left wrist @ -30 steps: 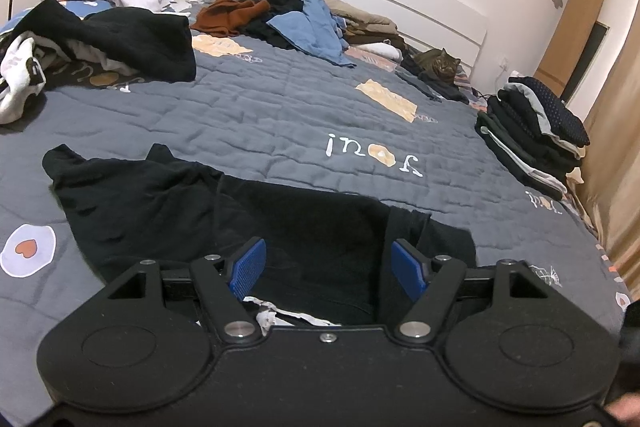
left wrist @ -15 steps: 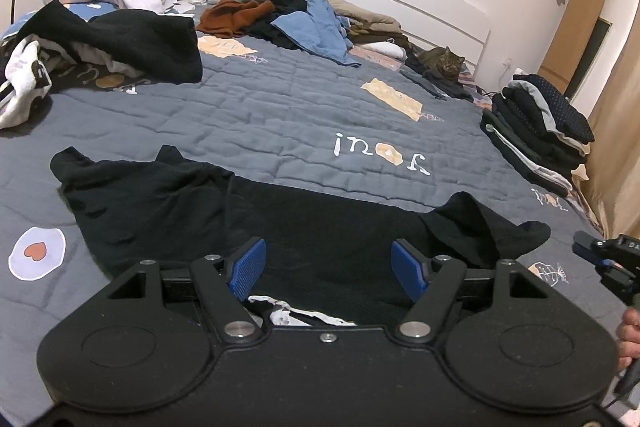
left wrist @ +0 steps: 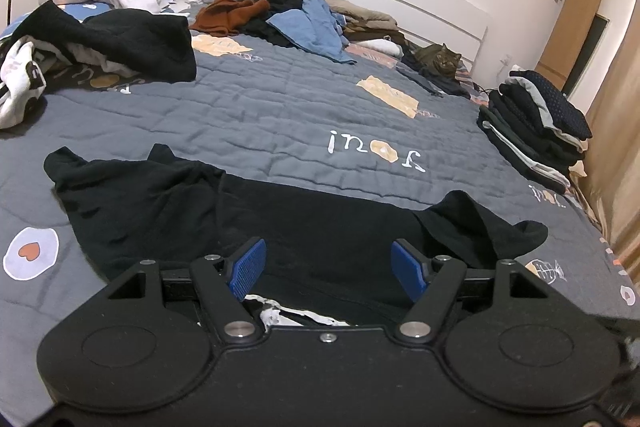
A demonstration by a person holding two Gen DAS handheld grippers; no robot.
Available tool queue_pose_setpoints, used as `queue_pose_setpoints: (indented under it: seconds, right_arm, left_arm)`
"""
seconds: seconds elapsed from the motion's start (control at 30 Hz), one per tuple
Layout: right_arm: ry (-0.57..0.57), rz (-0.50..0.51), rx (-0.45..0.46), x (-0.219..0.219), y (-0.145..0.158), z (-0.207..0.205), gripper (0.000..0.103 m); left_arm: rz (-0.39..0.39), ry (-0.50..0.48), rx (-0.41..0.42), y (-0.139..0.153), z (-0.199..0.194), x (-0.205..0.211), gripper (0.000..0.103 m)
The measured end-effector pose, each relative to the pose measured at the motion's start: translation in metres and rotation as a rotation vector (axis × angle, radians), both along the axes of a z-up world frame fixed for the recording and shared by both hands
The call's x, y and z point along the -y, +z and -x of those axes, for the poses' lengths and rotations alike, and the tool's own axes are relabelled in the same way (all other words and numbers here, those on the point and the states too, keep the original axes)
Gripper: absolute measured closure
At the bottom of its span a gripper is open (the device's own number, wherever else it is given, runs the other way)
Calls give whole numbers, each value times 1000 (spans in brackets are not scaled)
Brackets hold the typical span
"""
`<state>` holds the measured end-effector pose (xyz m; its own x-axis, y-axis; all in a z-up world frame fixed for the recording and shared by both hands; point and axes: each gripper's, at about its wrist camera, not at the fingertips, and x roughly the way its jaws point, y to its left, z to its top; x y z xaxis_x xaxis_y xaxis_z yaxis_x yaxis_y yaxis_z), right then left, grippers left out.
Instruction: Fold clothes
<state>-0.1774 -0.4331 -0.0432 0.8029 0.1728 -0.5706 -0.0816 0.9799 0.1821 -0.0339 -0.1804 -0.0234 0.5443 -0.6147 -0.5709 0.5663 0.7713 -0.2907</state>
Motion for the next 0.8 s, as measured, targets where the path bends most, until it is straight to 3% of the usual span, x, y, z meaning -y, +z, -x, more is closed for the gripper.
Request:
queue_pose_setpoints:
  seconds: [0.3,0.63,0.7,0.8]
  right_arm:
    - [177,252,-20,-44,-15,1,43]
    - [207,436,-77,-59,-49,-2,42]
    - [188,458,-69,-60,-54,-4,42]
    - [133,394,-54,-55,-53,-7,48]
  left_arm:
    - [-10,-10,0,-1,3,4,31]
    - [-21,-24,-4,-4,7,8,31]
    - [-23,-28,-7,-5,9,9,30]
    - [-24,-38,-13,-7,12,11,30]
